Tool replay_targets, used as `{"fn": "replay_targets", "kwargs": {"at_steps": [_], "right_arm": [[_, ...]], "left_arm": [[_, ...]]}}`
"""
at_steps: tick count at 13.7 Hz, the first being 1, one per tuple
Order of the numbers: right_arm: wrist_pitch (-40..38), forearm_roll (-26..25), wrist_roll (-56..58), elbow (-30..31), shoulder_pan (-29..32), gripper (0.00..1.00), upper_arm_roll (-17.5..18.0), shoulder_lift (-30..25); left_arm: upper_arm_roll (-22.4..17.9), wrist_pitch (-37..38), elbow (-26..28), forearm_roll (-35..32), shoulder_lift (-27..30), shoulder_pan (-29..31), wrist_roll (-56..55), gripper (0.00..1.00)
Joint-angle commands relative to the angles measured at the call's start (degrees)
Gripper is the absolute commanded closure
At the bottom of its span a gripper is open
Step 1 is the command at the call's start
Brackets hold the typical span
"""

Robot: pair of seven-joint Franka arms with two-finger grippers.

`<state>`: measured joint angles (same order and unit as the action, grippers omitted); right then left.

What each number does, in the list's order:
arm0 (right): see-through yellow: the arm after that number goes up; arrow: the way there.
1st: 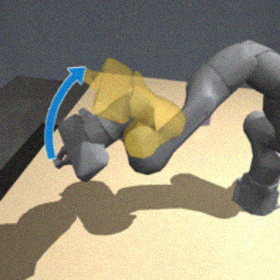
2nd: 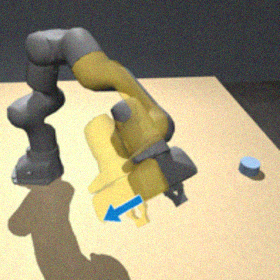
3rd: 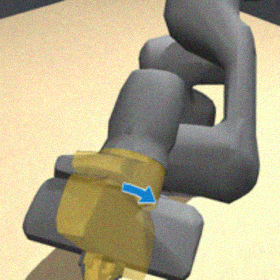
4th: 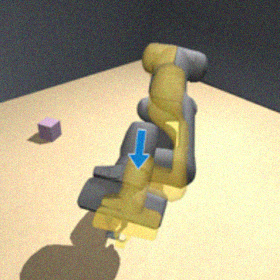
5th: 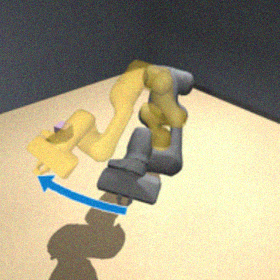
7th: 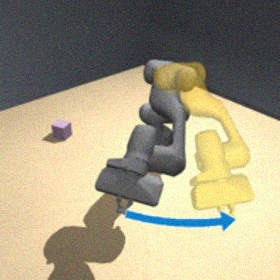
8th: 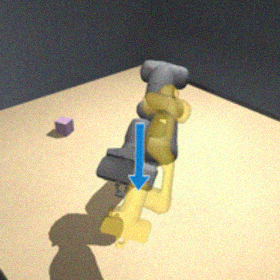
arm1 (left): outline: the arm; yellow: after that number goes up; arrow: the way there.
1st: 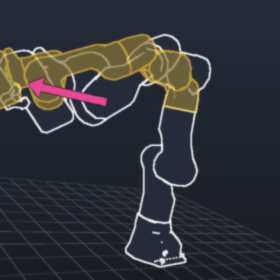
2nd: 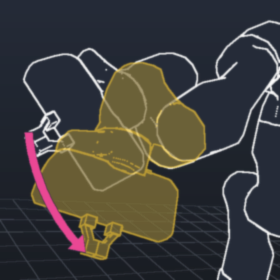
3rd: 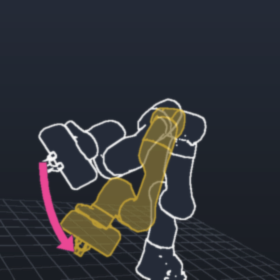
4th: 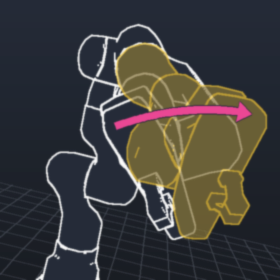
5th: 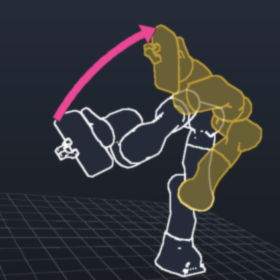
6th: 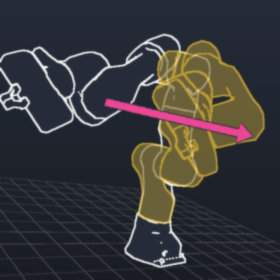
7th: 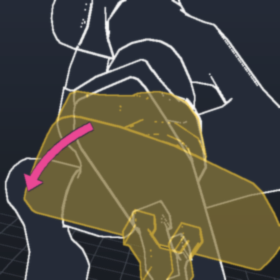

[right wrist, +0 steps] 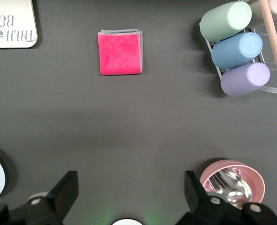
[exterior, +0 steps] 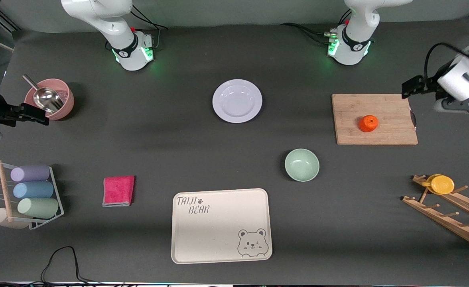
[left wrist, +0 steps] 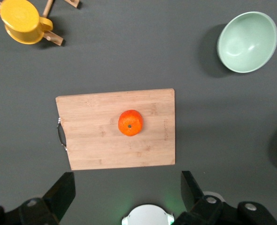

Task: Place orange and plate with both arms
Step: 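Move the left gripper down to the orange on the cutting board, then grasp the orange with the left gripper while the right gripper reaches the plate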

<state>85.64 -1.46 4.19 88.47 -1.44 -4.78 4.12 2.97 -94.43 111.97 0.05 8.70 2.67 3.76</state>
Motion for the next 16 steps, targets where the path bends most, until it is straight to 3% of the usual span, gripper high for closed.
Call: {"fn": "replay_targets", "kwargs": {"at_steps": [1,4,11,16], "right_arm": [[-0.9,-0.3,-1.6,1.3,-0.2,0.0,0.6,-2.9],[-1.2,3.3,-6.6,6.4,-1.9,0.0,0.6,-8.6],[5.1,3.4,-23.9,20.4,-14.7,0.0,0.7,-20.2],[11.7,3.3,-32.6,29.6,-22.3,0.0,0.8,-25.4]], "left_arm": [[-0.1,-10.4,11.8,-0.8,3.7,0.6,-0.2,0.0],[-0.1,-21.5,21.8,-0.9,4.9,1.1,-0.2,0.0],[-0.2,-45.0,38.9,-2.5,4.2,1.3,-0.2,0.0],[-0.1,-59.5,44.9,-2.5,-1.5,3.1,0.1,0.0]]}}
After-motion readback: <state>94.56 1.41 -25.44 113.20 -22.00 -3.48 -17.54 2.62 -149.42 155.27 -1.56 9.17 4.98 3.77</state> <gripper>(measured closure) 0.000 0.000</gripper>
